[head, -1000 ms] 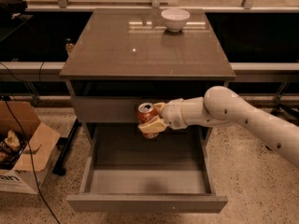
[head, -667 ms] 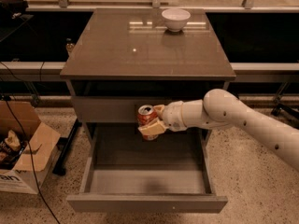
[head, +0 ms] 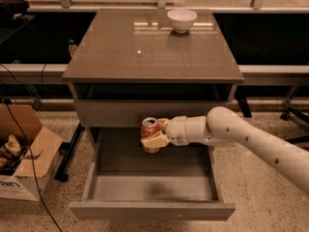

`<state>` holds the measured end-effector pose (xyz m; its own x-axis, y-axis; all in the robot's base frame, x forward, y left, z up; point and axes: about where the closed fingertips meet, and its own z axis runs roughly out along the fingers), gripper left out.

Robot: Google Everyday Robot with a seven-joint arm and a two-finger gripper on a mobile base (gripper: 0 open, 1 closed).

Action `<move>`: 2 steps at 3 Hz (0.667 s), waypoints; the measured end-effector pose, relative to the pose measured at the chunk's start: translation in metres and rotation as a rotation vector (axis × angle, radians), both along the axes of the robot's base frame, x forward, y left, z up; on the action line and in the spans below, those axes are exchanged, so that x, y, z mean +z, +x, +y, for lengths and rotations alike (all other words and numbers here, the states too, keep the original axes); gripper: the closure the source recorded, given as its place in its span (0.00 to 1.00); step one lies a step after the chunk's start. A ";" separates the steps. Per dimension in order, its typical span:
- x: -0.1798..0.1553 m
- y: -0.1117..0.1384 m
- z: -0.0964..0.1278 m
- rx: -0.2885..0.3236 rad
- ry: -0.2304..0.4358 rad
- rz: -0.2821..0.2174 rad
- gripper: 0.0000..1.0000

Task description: Place coke can into middle drawer

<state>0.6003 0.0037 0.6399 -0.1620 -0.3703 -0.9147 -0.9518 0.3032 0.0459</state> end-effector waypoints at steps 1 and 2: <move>-0.039 -0.005 0.007 0.009 0.033 0.041 1.00; -0.098 -0.017 0.014 -0.011 0.029 0.111 1.00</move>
Offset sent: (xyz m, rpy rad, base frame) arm -0.0254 0.0132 -0.1447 0.0035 0.1633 -0.0307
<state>0.5835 0.0178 0.5414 -0.2666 -0.3415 -0.9013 -0.9371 0.3106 0.1595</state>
